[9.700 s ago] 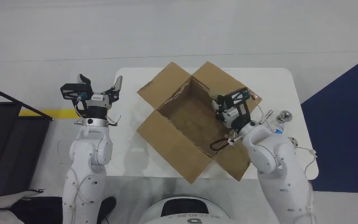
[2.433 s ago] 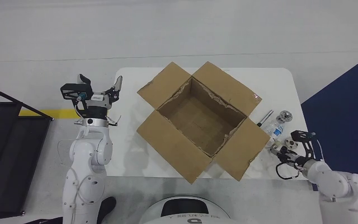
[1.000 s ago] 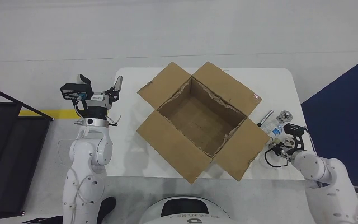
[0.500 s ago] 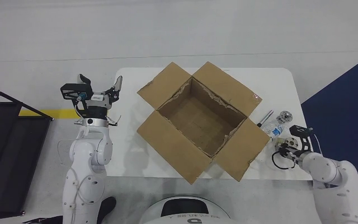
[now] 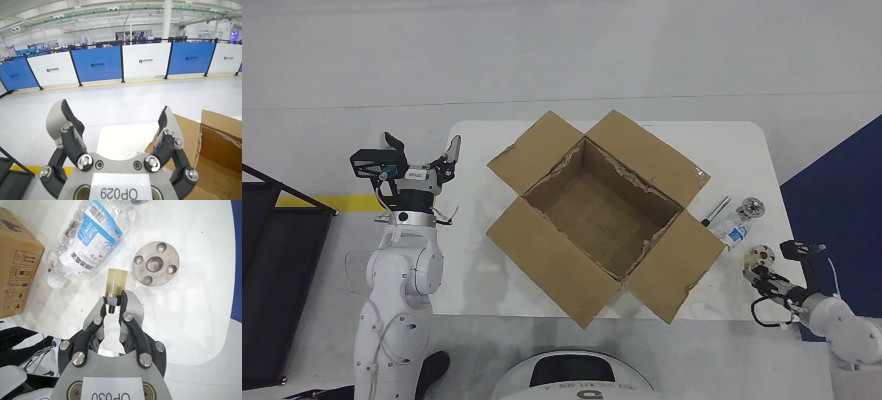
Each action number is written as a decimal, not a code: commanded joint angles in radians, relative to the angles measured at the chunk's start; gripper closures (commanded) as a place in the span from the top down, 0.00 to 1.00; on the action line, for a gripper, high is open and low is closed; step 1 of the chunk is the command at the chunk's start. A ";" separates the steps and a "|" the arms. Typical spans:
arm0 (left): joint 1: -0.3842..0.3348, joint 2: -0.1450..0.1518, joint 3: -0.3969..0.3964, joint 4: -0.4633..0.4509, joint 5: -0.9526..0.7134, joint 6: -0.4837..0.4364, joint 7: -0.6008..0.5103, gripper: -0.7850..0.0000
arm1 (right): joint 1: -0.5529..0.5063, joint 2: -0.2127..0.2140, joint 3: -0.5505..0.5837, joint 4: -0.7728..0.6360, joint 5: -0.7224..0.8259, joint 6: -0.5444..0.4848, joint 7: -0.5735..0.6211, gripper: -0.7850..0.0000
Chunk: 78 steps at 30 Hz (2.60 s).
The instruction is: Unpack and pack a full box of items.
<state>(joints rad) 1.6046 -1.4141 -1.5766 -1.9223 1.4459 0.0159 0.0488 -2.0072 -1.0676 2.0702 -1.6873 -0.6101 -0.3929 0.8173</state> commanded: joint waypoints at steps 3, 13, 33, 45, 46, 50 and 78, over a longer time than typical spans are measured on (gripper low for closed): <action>0.000 0.000 0.000 0.000 0.000 0.000 0.000 1.00 | -0.043 -0.001 0.035 -0.011 0.065 -0.090 -0.038 0.00; 0.000 0.000 0.000 0.000 0.000 0.000 0.000 1.00 | -0.191 -0.007 0.140 -0.123 0.266 -0.301 -0.116 0.00; 0.000 0.000 0.000 0.000 0.000 0.000 0.000 1.00 | -0.217 -0.010 0.150 -0.199 0.375 -0.382 -0.168 0.00; 0.000 0.000 0.000 0.000 0.000 0.000 0.000 1.00 | -0.136 0.002 -0.014 -0.663 0.116 -0.172 -0.048 0.00; 0.000 0.000 0.000 0.000 0.000 0.000 0.000 1.00 | -0.097 0.005 -0.063 -0.663 0.066 -0.155 -0.033 0.00; 0.000 0.000 0.000 0.000 0.000 0.000 0.000 1.00 | 0.070 0.011 -0.321 -0.663 -0.167 -0.031 0.013 0.00; 0.000 0.000 0.000 0.000 0.000 0.000 0.000 1.00 | 0.442 -0.053 -0.912 -0.663 -0.713 0.653 0.259 1.00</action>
<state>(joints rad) 1.6046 -1.4141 -1.5766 -1.9223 1.4459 0.0159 0.0488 -1.5242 -1.1247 1.1162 -2.3139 -1.3288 0.2505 1.1009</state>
